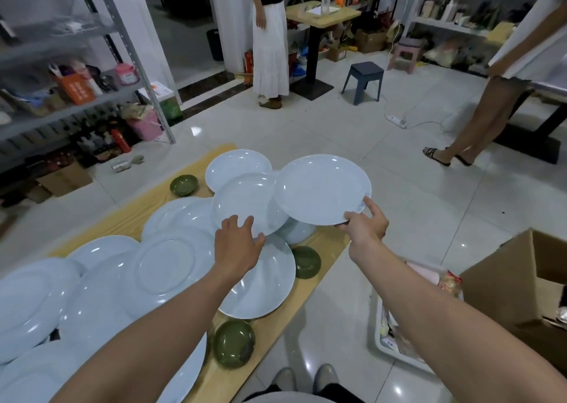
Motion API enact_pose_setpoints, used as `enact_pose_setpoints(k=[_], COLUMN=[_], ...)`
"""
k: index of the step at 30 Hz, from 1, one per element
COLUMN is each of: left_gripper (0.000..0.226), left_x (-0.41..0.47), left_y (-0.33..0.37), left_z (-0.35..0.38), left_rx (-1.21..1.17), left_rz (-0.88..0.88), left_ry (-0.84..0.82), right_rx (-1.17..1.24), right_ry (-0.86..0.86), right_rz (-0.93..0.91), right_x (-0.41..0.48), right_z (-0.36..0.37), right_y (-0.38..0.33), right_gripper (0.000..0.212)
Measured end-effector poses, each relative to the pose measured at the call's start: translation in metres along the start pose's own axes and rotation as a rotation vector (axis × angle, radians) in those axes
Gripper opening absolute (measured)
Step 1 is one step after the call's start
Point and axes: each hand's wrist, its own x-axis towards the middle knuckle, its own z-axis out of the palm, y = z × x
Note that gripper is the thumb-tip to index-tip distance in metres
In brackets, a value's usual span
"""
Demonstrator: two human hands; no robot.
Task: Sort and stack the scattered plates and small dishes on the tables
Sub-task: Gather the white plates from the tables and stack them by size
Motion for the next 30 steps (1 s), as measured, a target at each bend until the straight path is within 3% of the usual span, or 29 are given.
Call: enact_pose_setpoints(k=[3,10,21,30], left_gripper=[0.051,0.055,0.054,0.059], left_x=[0.007,0.026,0.032,0.036], left_y=[0.001,0.002,0.001,0.001], left_z=[0.009,0.026,0.044,0.047], left_rx=[-0.036,-0.367,-0.543,-0.857], left_rz=[-0.142,-0.451,-0.533,-0.608], left_ry=[0.022,-0.046,-0.074,0.032], right_rx=[-0.006,-0.05,-0.056,-0.084], right_ry=[-0.046,-0.101,-0.12,-0.144], right_rz=[0.017,0.019,0.032,0.039], right_x=[0.013,0.033,0.045,0.049], right_z=[0.003,0.008,0.006,0.01], right_y=[-0.003,-0.007,-0.005,-0.001], right_gripper=[0.068,0.068,0.067,0.067])
